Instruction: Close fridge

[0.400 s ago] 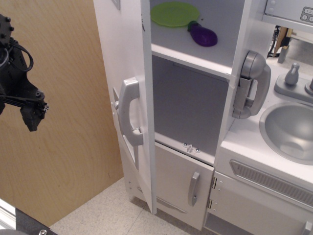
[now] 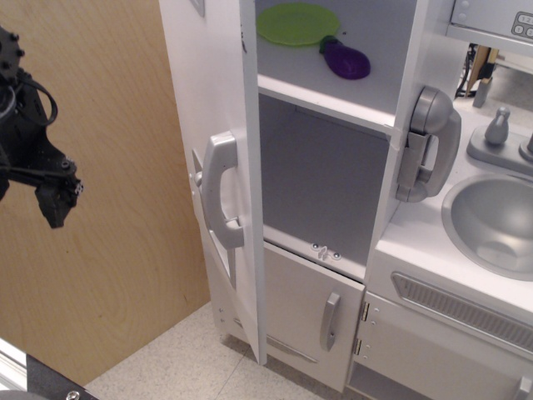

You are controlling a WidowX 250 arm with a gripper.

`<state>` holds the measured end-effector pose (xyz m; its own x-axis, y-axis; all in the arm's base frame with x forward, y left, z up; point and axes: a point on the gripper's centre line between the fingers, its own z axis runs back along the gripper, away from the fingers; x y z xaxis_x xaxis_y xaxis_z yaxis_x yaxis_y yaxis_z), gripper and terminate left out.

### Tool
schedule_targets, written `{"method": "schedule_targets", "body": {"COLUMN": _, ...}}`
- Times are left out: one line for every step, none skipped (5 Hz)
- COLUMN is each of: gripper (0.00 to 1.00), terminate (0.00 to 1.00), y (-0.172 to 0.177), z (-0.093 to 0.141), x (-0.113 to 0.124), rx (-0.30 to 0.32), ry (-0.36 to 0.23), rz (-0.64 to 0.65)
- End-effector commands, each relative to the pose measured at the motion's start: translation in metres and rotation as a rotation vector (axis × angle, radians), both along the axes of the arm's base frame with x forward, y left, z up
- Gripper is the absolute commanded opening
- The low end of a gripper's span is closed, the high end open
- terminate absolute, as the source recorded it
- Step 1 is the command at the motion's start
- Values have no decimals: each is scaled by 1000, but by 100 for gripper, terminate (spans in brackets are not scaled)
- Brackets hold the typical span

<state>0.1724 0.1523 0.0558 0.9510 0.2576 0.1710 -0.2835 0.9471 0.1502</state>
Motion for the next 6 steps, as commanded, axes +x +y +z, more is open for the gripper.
{"method": "schedule_targets", "body": {"gripper": 100, "terminate": 0, "y": 23, "z": 13, "x": 49, "rx": 30, "ry": -110, "rz": -18}}
{"method": "schedule_targets", "body": {"gripper": 100, "terminate": 0, "y": 21, "z": 26, "x": 74, "rx": 16, "ry": -140, "rz": -11}}
{"method": "schedule_targets", "body": {"gripper": 100, "terminate": 0, "y": 11, "z": 36, "x": 94, "rx": 5, "ry": -139, "rz": -7}}
{"method": "schedule_targets", "body": {"gripper": 100, "terminate": 0, "y": -7, "z": 42, "x": 109, "rx": 13, "ry": -155, "rz": -36}}
{"method": "schedule_targets", "body": {"gripper": 100, "terminate": 0, "y": -28, "z": 46, "x": 121, "rx": 5, "ry": -141, "rz": -67}}
{"method": "schedule_targets", "body": {"gripper": 100, "terminate": 0, "y": -40, "z": 48, "x": 132, "rx": -18, "ry": -134, "rz": -79}}
